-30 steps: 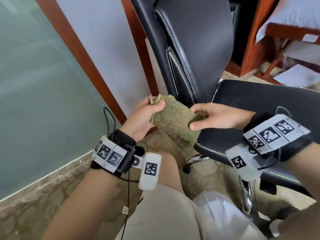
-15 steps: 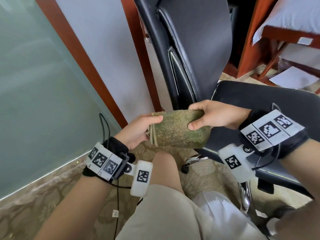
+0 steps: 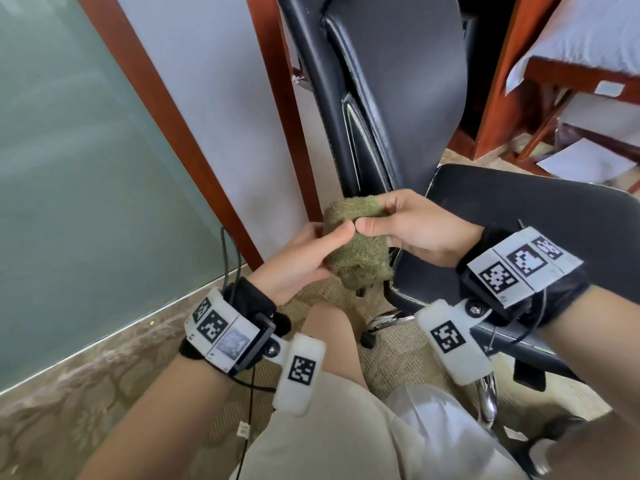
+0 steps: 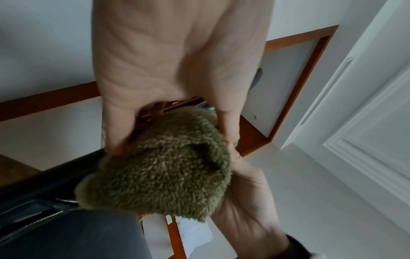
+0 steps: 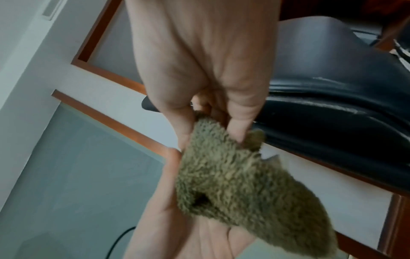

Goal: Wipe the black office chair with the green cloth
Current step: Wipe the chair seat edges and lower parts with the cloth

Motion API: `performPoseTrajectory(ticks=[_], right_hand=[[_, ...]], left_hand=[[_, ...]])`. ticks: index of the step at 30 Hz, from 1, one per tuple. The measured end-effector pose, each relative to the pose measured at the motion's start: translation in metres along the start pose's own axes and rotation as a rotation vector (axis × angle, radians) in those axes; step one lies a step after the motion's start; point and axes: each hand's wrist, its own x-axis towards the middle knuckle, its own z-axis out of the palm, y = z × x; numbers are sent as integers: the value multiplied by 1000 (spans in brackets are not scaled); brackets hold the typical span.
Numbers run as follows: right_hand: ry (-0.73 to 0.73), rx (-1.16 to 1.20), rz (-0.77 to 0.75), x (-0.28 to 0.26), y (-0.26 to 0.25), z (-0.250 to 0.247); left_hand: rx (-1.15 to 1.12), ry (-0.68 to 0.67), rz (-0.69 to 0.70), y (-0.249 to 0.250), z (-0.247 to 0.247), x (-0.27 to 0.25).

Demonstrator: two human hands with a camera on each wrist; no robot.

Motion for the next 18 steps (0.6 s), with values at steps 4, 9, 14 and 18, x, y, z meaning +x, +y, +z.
performPoseTrajectory(ticks=[4,9,14,18], right_hand=[[-45,135,-86,-1,3,-1],[429,-524,-293,4,6,9],[316,-208,-170,-3,3,0],[424,-53,-261,-7,4,-13]], left_hand=[[-103,57,57,2,3,0],[-90,169,202,2,11,0],[22,177,319,17,10,1],[250,96,320,41,7,1]])
